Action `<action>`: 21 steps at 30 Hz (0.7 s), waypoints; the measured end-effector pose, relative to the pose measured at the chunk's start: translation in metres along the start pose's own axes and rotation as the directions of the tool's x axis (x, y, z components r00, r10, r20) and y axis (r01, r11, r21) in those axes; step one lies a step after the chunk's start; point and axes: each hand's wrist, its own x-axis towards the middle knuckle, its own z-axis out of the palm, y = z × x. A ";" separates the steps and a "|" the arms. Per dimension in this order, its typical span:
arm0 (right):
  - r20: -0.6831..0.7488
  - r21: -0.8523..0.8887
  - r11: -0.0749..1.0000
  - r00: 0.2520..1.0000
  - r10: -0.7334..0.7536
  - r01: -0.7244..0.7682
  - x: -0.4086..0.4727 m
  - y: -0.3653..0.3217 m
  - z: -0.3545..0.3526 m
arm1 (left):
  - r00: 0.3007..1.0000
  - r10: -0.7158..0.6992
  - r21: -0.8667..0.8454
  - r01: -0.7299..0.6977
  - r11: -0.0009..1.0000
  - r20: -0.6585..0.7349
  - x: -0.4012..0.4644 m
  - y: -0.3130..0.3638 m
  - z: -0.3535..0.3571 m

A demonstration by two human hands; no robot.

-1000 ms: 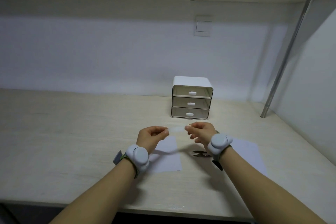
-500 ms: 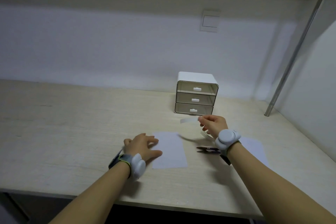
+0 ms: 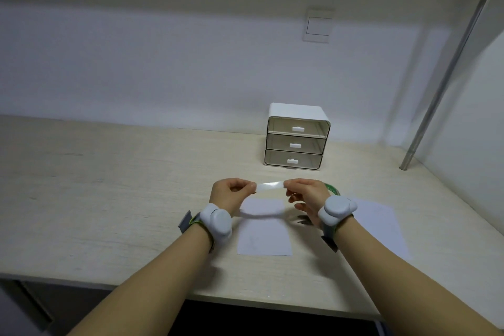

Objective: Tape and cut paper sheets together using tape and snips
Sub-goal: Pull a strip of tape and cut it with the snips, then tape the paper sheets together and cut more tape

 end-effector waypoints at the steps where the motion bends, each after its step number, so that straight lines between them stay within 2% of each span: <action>1: -0.023 -0.057 0.998 1.000 -0.016 0.015 -0.001 0.000 -0.001 | 1.000 0.015 0.019 -0.015 1.000 -0.004 0.002 -0.001 -0.001; 4: -0.069 -0.257 0.966 0.996 -0.055 0.035 -0.002 0.002 -0.001 | 1.000 0.006 0.150 -0.006 0.989 0.001 0.011 -0.007 0.001; 11: -0.200 -0.503 0.863 0.977 -0.068 -0.043 0.023 0.018 0.017 | 0.990 -0.128 0.405 0.139 0.904 -0.055 0.028 -0.020 0.008; 15: -0.215 -0.580 0.811 0.975 -0.061 -0.077 0.040 0.030 0.020 | 0.982 -0.173 0.464 0.190 0.865 -0.081 0.032 -0.027 0.010; 21: -0.192 -0.636 0.768 0.980 -0.055 -0.082 0.050 0.034 0.024 | 0.991 -0.117 0.560 0.134 0.818 -0.065 0.039 -0.032 0.013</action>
